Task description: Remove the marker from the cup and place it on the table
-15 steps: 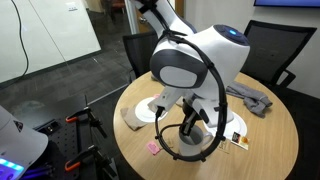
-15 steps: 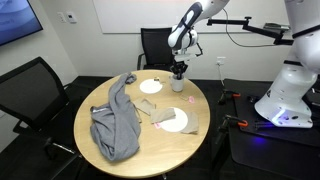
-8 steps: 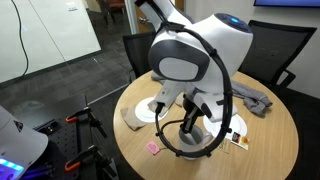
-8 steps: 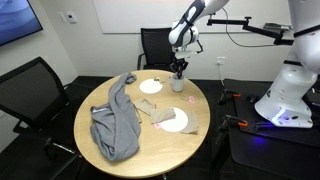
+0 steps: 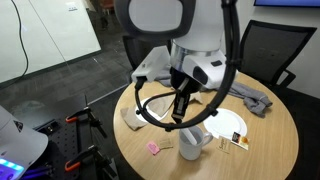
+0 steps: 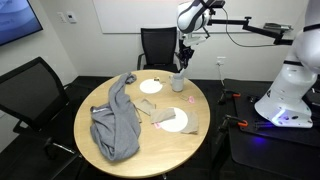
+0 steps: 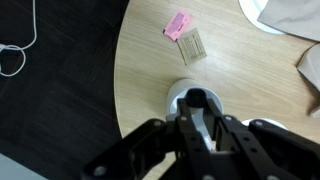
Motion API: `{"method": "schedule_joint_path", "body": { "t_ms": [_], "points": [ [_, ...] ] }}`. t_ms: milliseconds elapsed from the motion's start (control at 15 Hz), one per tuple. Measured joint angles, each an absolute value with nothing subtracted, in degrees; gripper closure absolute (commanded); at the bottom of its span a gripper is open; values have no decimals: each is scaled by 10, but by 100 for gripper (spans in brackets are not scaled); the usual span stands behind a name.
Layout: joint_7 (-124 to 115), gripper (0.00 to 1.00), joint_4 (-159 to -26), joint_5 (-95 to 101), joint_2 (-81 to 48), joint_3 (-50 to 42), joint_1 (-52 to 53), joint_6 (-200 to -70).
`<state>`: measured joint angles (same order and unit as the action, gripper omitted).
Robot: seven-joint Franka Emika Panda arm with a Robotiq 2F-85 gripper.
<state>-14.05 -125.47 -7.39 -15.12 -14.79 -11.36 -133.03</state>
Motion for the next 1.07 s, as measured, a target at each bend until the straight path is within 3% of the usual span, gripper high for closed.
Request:
{"method": "schedule_joint_path", "body": {
  "t_ms": [600, 1067],
  "points": [
    [-138, 95, -1371, 63, 63, -106, -90, -1373],
    [-93, 95, -1403, 73, 103, -29, -46, -1441]
  ]
}}
